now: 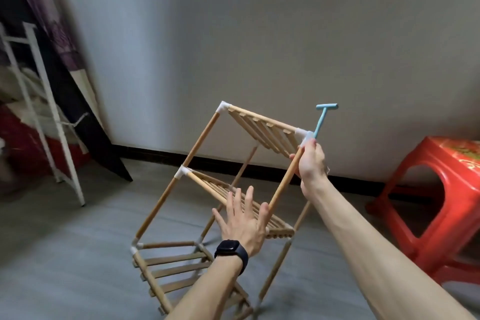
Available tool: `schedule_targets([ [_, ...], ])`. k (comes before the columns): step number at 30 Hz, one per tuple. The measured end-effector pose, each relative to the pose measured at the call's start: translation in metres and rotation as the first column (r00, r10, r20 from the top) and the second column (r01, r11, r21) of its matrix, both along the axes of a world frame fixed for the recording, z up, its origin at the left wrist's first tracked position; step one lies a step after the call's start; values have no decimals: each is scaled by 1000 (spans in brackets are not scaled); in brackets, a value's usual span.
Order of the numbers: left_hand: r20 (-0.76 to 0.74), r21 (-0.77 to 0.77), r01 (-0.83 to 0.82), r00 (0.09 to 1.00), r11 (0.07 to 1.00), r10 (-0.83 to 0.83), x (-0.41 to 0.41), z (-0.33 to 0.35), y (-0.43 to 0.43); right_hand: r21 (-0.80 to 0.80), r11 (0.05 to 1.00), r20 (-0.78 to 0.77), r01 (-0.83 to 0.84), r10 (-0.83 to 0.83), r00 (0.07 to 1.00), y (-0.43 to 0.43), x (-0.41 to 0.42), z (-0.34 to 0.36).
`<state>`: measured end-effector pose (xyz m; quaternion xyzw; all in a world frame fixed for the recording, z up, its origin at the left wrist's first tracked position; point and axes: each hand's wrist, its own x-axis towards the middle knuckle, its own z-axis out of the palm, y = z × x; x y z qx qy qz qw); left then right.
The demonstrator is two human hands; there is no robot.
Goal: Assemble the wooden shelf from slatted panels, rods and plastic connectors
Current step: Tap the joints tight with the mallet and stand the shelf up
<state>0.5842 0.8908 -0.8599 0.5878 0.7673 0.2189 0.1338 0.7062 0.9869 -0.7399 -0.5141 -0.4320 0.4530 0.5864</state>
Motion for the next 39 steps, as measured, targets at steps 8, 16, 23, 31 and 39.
schedule_targets([
  [8, 0, -1, 30, 1000, 1000, -30, -32, -7, -35, 104, 992, 44, -72, 67, 997, -41, -39, 5],
  [16, -76, 34, -15, 997, 999, 18, -43, 1, -57, 258, 950, 356, -175, 75, 932, -58, -42, -21],
  [23, -745, 583, 385, 605, 716, 281, -87, 64, -36, 206, 971, 354, -122, 43, 934, -60, 18, -40],
  [31, -677, 592, 548, 736, 591, -3, -63, 99, -22, 166, 984, 342, -58, -3, 940, -71, 39, -59],
  [39, -621, -6, 369, 728, 930, -292, -71, 109, -10, 9, 979, 448, -205, 180, 876, -76, 48, -77],
])
